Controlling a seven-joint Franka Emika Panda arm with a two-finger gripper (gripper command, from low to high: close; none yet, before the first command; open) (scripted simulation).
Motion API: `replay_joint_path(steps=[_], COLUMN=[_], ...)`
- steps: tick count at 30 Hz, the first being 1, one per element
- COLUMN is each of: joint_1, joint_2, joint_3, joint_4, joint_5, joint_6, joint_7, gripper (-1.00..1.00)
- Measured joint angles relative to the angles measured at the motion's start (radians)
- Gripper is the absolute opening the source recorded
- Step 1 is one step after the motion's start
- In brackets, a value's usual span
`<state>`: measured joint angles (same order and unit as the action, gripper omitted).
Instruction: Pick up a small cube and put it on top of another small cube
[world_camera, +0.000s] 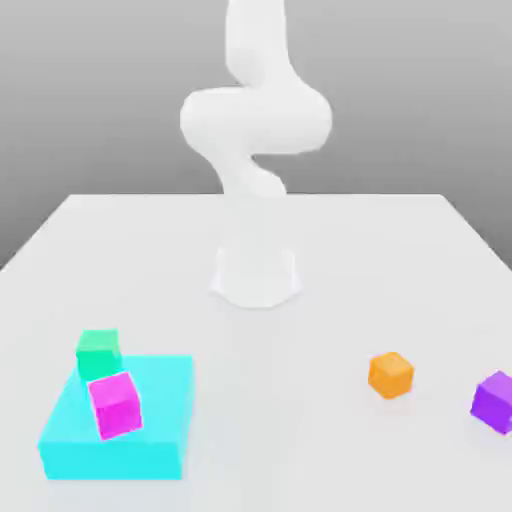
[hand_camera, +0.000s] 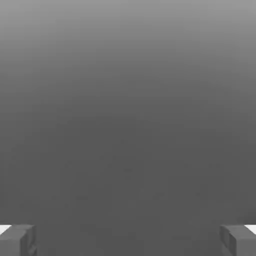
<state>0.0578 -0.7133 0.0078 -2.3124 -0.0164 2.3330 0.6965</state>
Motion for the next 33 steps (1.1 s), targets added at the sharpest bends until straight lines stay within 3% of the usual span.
replay_joint_path(steps=[15,27,32,33], joint_1=[0.311,0.477,0.53,0.54], joint_2=[0.524,0.94,1.121,1.146], joint_3=[0.07,0.204,0.158,0.146], joint_4=[-0.075,-0.133,-0.107,-0.102], joint_5=[-0.052,-0.109,-0.189,-0.199], joint_6=[0.2,0.357,0.484,0.504], joint_7=[-0.661,-1.171,-1.155,-1.148], gripper=[0.0,0.0,0.0,-1.0])
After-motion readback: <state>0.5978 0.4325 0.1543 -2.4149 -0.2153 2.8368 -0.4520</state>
